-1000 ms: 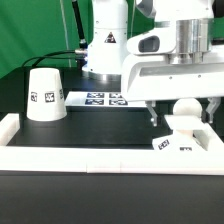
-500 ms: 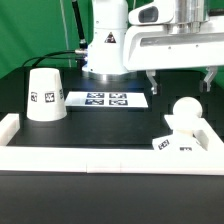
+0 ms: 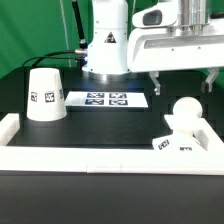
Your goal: Assemble lamp
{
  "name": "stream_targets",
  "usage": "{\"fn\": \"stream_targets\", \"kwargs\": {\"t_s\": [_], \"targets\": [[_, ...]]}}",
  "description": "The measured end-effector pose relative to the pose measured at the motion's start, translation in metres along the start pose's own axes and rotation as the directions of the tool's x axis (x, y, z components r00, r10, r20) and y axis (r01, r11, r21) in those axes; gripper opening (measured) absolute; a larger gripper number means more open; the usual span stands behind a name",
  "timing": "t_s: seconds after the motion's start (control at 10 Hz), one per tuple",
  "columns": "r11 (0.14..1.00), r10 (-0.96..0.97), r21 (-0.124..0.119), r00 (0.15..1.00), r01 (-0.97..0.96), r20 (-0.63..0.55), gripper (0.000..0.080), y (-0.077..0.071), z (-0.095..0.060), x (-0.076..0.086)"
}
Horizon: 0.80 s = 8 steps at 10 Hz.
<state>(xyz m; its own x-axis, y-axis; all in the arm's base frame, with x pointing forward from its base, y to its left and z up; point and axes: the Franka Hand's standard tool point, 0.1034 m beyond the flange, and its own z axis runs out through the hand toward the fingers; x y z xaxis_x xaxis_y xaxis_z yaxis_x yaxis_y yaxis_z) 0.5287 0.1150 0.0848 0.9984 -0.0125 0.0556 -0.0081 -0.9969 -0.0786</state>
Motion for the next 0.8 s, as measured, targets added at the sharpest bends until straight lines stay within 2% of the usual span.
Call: {"fn": "stream_targets", "kwargs": {"t_s": [0.2,0.4,0.6,0.8], "targets": [[1.000,0.023,0.001,1.000,-0.023,-0.001,0.0698,-0.002,0.002,-0.002],[1.000,0.030,0.002,1.000,-0.030,0.005,0.0698,-0.016,0.011,-0.016],[1.000,0.015,0.002,1.000,-0.015,0.009,0.0698,-0.023,0.015,-0.024],[1.000,0.007,-0.003,0.999,-0.007,0.036,0.0698,-0.023,0.017,-0.028]]}}
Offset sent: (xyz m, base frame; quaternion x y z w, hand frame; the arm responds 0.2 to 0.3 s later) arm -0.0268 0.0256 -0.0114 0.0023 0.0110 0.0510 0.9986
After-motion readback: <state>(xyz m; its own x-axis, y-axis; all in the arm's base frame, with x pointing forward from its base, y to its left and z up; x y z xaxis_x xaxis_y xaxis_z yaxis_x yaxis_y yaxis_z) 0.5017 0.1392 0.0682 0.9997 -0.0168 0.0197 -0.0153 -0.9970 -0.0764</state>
